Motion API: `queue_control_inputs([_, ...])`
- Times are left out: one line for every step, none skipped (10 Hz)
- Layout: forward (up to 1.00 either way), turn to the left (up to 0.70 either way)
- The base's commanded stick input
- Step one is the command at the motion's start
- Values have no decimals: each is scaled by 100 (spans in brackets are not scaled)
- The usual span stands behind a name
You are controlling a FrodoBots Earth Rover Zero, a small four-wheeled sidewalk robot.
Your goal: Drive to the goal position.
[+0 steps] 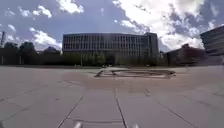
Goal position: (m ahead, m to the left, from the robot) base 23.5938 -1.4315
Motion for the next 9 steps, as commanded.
queue_control_inputs([70,2])
queue_control_inputs([70,2])
queue_control_inputs([70,2])
queue_control_inputs([70,2])
queue_control_inputs([70,2])
queue_control_inputs([70,2])
queue_control_inputs([70,2])
queue_control_inputs([70,2])
queue_control_inputs([70,2])
